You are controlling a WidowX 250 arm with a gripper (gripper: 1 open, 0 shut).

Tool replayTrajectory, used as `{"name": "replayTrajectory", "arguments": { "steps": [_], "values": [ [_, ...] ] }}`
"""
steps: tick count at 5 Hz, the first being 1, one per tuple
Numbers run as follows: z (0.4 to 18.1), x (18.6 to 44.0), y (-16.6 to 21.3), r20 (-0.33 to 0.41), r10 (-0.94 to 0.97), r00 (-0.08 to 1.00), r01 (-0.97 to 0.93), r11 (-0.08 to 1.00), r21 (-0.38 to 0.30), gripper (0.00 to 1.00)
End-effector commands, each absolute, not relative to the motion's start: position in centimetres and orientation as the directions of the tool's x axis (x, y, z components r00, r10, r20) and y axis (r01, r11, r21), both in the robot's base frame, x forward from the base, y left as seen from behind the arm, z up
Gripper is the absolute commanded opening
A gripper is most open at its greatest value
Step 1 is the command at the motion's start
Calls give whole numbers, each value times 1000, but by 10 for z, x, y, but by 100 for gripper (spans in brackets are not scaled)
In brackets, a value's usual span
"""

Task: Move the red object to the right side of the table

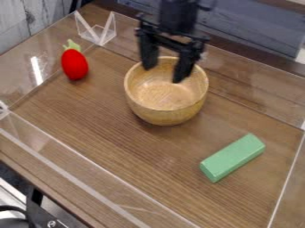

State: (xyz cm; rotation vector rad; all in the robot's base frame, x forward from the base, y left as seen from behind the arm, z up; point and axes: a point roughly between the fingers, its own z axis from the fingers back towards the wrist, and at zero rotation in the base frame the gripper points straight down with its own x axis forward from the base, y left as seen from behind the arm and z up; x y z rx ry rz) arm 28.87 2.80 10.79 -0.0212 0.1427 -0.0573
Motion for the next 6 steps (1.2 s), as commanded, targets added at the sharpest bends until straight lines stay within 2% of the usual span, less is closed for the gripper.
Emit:
{"name": "replayTrajectory", "arguments": {
  "steps": [1,2,3,5,6],
  "values": [
    [130,281,66,-52,-166,985,166,986,-4,100],
    [143,269,99,-27,-328,944,329,944,12,0],
    [151,262,130,-39,-424,905,426,904,30,100],
    [146,268,151,-67,-591,804,593,805,16,100],
    [138,261,178,-77,-650,756,652,758,2,100]
  ]
}}
